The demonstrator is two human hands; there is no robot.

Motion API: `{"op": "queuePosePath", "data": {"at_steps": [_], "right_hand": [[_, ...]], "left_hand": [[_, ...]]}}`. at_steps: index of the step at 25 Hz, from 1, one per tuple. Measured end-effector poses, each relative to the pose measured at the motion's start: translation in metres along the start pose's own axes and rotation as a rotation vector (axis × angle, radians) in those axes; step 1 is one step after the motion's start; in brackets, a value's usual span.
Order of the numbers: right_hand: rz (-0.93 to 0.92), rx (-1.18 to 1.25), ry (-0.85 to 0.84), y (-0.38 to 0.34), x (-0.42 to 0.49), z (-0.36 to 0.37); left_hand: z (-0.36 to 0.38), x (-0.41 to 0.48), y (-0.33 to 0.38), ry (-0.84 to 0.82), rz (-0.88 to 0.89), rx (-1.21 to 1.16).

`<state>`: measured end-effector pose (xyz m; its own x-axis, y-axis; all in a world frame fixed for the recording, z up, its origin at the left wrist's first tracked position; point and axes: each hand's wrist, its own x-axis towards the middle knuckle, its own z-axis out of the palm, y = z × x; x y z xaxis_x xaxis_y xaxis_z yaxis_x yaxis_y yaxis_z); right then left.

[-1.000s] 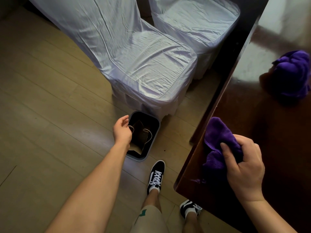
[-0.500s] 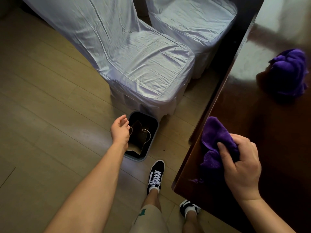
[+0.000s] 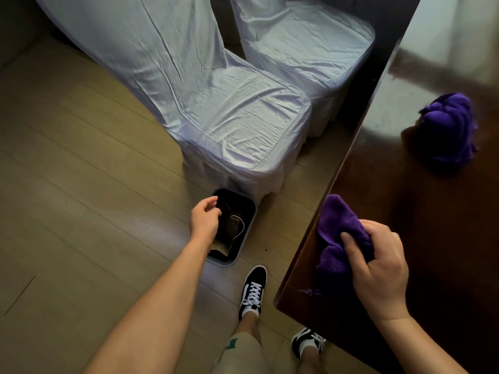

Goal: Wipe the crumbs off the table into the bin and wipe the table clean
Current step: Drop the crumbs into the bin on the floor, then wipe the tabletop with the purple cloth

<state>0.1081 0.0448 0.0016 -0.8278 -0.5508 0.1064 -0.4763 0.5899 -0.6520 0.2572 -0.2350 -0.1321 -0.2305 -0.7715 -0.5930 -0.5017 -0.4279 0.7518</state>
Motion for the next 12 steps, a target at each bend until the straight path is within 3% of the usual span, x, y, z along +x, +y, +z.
{"op": "queuePosePath", "data": {"at_steps": [7,12], "right_hand": [[-0.003,-0.025,-0.137,-0.010,0.002,-0.027],[0.221,0.104,-0.133,-0.009,0.007,-0.061]], "left_hand": [[0.016,-0.044,0.038,-0.092,0.146,0.070],[0.053,-0.086,0.086,-0.178,0.307,0.122]]}}
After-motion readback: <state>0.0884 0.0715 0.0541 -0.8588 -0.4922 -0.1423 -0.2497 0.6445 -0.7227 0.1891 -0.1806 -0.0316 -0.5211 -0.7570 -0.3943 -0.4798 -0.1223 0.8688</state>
